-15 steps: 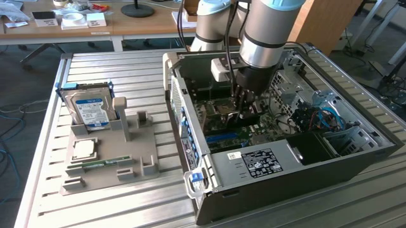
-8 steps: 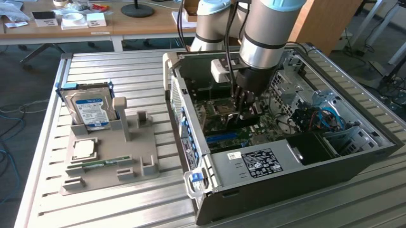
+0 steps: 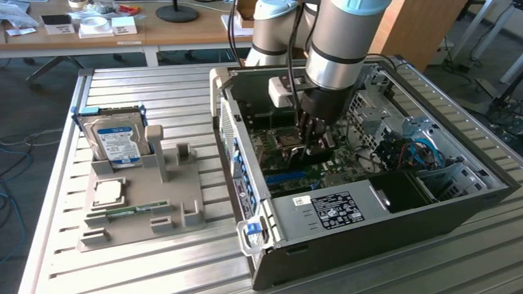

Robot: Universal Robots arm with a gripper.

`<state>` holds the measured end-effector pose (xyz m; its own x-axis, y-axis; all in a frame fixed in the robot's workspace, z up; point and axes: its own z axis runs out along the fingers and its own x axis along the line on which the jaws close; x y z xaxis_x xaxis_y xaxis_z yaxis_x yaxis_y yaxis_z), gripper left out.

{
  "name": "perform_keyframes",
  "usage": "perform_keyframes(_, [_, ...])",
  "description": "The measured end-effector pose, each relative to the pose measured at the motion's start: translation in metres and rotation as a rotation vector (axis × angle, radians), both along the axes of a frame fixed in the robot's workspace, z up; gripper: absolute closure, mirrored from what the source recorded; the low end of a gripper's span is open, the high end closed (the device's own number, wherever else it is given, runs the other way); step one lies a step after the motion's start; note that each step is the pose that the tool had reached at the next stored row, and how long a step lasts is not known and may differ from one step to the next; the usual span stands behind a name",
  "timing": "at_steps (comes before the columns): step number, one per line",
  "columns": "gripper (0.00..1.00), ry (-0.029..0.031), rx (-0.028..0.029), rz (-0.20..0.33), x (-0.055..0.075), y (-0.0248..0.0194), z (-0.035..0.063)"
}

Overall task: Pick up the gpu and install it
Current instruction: 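Insert the gpu into the slot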

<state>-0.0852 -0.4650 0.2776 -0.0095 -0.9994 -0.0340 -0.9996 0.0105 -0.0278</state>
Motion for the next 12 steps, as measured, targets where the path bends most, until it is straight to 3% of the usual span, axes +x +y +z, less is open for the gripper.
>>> perform_keyframes(12, [0.73, -0.0001, 0.0001, 0.000, -0.0021, -0.0001, -0.0012])
